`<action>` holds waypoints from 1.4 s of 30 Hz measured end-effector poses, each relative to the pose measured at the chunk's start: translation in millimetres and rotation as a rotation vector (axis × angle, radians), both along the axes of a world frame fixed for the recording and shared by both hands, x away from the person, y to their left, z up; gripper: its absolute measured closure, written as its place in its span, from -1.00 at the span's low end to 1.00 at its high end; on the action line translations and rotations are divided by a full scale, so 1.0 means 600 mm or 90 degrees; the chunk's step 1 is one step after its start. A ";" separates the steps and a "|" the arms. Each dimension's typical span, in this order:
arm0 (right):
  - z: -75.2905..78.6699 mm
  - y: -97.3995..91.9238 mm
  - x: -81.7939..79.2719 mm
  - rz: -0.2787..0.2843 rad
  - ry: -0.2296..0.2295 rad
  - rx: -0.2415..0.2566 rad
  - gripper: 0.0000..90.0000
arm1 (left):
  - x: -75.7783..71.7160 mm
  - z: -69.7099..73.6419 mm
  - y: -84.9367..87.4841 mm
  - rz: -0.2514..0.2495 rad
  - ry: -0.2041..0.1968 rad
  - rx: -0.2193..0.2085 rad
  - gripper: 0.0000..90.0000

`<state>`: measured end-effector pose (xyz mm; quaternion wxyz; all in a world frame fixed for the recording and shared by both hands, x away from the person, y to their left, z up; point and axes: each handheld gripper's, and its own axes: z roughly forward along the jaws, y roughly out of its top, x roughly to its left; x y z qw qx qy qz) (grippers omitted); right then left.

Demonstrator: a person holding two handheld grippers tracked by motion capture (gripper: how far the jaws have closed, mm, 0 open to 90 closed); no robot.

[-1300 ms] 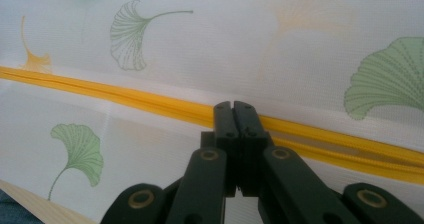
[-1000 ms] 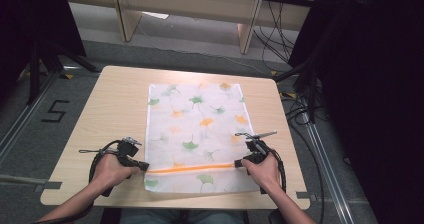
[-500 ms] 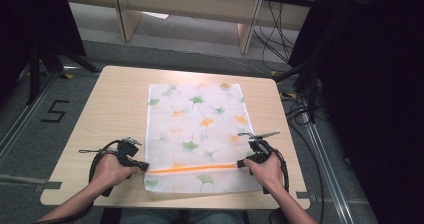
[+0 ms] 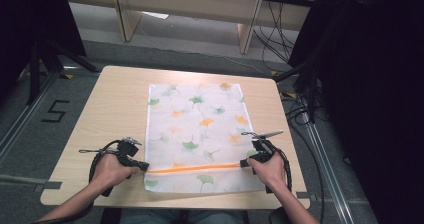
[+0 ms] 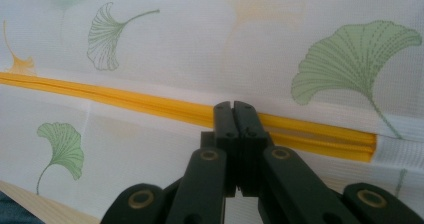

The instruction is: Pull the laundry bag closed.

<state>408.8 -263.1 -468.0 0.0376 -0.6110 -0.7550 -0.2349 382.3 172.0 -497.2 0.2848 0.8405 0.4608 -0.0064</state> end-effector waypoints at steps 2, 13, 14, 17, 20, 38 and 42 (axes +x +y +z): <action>0.002 -0.003 0.000 -0.007 0.002 -0.012 1.00 | 0.000 0.000 0.000 0.000 0.000 0.000 1.00; 0.002 -0.011 0.002 -0.006 0.017 0.016 1.00 | 0.000 0.000 0.000 0.001 0.000 -0.001 1.00; -0.001 -0.014 0.003 0.003 -0.003 0.015 1.00 | 0.000 0.000 0.000 0.001 0.000 0.000 1.00; 0.003 -0.014 0.002 -0.008 0.009 0.016 1.00 | 0.000 0.000 0.000 0.001 0.000 0.000 1.00; 0.003 -0.019 0.004 -0.002 0.004 0.013 1.00 | 0.000 0.000 0.000 0.001 0.000 0.000 1.00; 0.011 -0.032 0.008 -0.025 0.029 0.018 1.00 | 0.000 0.000 0.000 0.001 0.001 0.000 1.00; 0.012 -0.034 0.010 -0.025 0.022 -0.002 1.00 | 0.001 0.000 0.000 0.000 0.001 -0.004 1.00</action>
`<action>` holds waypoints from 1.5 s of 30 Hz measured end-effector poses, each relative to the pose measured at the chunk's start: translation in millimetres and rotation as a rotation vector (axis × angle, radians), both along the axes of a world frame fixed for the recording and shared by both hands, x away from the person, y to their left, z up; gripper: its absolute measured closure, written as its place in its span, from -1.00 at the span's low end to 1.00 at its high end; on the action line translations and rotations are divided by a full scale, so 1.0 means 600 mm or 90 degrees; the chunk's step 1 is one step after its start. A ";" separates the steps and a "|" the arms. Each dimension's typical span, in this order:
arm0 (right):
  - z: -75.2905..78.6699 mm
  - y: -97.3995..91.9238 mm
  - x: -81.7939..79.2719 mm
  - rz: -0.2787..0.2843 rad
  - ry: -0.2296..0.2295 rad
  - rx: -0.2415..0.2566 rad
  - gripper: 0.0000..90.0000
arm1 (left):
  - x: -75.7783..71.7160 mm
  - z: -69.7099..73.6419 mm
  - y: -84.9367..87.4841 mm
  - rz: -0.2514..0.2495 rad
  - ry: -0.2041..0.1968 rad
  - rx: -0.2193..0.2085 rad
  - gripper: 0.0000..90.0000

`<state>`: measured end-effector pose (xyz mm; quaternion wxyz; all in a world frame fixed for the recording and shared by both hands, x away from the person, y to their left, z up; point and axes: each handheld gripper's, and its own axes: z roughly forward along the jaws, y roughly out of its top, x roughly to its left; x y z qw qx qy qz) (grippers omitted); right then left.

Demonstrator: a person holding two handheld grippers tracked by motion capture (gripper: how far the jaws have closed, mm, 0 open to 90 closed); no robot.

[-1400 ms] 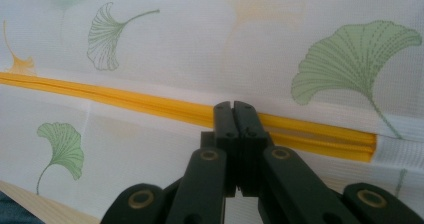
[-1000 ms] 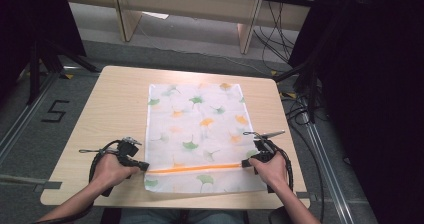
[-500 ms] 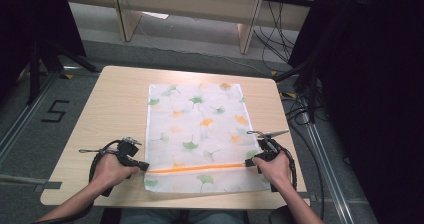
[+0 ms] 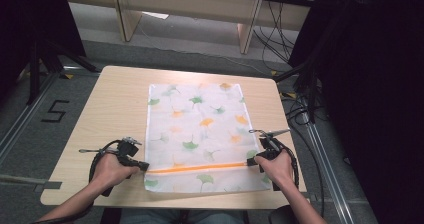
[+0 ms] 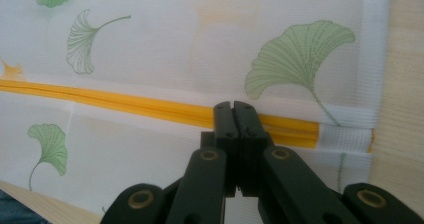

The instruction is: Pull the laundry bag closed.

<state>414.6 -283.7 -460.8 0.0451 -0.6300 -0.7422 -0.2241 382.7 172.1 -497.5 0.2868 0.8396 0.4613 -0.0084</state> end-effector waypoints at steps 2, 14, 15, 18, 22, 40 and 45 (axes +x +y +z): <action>0.003 -0.002 0.001 -0.003 0.015 0.011 1.00 | 0.000 0.000 0.000 0.000 -0.001 -0.001 1.00; -0.003 -0.019 0.003 0.002 -0.009 0.012 1.00 | 0.000 0.000 0.000 -0.001 0.001 -0.002 1.00; -0.003 -0.020 0.003 0.001 -0.010 0.012 1.00 | 0.000 0.000 0.000 -0.001 0.000 0.000 1.00; -0.002 -0.020 0.001 -0.017 0.002 0.011 1.00 | 0.000 0.000 0.000 -0.001 0.000 0.000 1.00; -0.004 -0.026 0.003 -0.008 -0.016 0.006 1.00 | 0.000 0.000 0.000 0.000 0.000 0.000 1.00; 0.000 -0.033 -0.001 -0.054 0.003 0.019 1.00 | 0.000 0.001 0.000 -0.001 0.001 0.003 1.00; -0.002 -0.042 0.003 -0.020 -0.008 0.010 1.00 | 0.000 0.000 0.000 0.000 0.000 0.000 1.00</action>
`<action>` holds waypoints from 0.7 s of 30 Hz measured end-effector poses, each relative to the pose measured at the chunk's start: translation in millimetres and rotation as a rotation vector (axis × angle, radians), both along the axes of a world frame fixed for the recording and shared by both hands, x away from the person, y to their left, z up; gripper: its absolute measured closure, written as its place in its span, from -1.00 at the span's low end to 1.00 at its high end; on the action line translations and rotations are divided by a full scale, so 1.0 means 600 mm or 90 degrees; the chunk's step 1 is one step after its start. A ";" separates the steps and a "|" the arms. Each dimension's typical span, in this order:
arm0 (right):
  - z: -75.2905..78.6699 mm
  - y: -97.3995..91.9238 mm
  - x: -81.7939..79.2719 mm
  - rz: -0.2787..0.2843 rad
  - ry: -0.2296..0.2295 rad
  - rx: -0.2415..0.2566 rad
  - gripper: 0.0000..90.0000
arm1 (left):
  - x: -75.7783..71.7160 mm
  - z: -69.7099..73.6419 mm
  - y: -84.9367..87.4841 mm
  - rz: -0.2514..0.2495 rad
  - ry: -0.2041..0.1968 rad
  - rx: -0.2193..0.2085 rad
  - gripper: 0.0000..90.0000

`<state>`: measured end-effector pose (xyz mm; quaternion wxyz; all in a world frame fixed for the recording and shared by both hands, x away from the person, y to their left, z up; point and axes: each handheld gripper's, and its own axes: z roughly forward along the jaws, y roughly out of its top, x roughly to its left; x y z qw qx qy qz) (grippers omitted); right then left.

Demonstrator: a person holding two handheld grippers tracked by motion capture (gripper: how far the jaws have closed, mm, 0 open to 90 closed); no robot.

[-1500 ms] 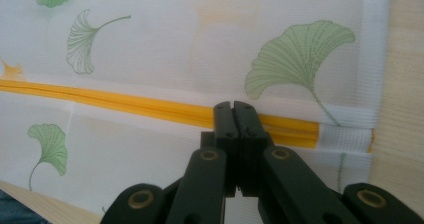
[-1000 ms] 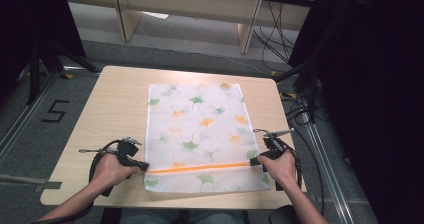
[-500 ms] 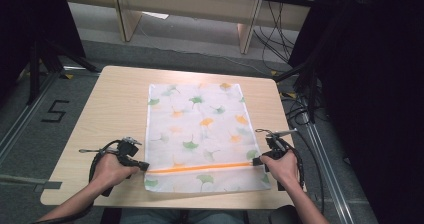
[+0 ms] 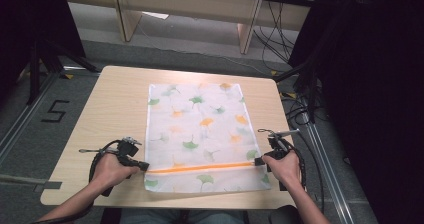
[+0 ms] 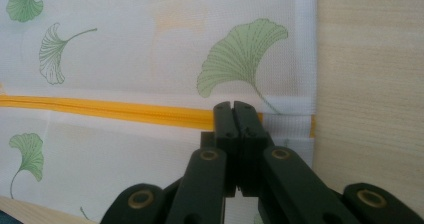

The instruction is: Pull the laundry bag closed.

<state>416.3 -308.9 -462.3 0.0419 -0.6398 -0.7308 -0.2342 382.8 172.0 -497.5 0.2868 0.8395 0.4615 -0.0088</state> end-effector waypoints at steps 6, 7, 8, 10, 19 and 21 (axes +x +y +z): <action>0.002 -0.004 -0.001 -0.021 0.008 0.003 1.00 | 0.000 0.000 0.000 -0.001 0.000 0.003 1.00; 0.002 -0.007 -0.001 -0.026 0.006 -0.005 1.00 | 0.000 0.001 0.000 0.000 0.000 0.003 1.00; 0.008 0.003 -0.005 -0.080 0.051 0.027 1.00 | 0.000 0.000 0.000 -0.001 0.000 0.003 1.00; 0.000 -0.015 -0.001 -0.020 -0.002 -0.005 1.00 | 0.000 0.001 0.000 -0.001 0.000 0.004 1.00; -0.004 -0.017 0.000 -0.041 -0.001 0.005 1.00 | 0.000 0.000 0.000 0.000 0.000 0.003 1.00; -0.002 -0.015 -0.001 -0.063 0.020 0.014 1.00 | 0.000 0.000 0.000 -0.001 0.000 0.000 1.00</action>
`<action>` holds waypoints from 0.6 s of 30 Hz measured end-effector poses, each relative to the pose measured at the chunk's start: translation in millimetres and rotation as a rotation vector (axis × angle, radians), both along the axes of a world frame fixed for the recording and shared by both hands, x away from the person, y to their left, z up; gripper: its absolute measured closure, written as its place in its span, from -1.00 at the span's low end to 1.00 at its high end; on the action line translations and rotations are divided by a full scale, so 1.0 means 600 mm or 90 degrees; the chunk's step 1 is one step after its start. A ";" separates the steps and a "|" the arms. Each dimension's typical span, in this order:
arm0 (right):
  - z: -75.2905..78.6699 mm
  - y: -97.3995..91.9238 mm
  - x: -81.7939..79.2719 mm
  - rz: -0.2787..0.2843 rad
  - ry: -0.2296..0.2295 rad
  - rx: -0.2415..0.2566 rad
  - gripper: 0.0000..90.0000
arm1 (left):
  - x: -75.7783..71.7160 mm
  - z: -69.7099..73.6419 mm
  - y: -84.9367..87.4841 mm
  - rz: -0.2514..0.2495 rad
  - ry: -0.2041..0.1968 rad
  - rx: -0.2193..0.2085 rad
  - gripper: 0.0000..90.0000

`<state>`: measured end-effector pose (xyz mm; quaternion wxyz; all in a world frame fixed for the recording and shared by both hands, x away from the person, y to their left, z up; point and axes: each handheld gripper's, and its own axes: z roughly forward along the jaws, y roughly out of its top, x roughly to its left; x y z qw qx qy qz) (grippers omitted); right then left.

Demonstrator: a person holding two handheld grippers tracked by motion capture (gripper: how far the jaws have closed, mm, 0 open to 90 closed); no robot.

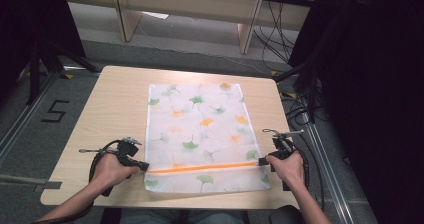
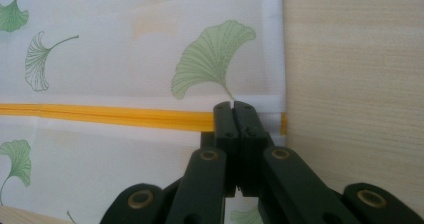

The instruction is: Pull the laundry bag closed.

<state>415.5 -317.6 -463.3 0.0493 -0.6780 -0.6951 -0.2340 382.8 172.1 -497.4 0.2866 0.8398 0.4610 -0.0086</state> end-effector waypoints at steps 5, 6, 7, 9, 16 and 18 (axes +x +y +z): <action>-0.010 -0.012 0.002 0.036 -0.030 -0.008 1.00 | 0.000 0.001 -0.001 -0.001 0.000 0.004 1.00; -0.009 -0.004 0.000 -0.002 -0.008 0.008 1.00 | 0.000 0.001 -0.001 -0.001 0.000 0.005 1.00; -0.006 -0.004 0.000 -0.002 0.016 0.012 1.00 | 0.000 0.001 -0.001 0.000 -0.001 0.003 1.00; -0.014 -0.013 0.003 0.036 -0.027 -0.005 1.00 | 0.000 0.001 -0.001 0.000 0.001 0.004 1.00; -0.002 -0.016 -0.001 0.003 0.011 0.015 0.99 | 0.001 0.002 0.001 -0.013 -0.001 0.011 1.00; -0.002 -0.025 -0.002 0.018 -0.016 -0.009 1.00 | 0.002 0.001 -0.001 -0.012 -0.003 0.007 1.00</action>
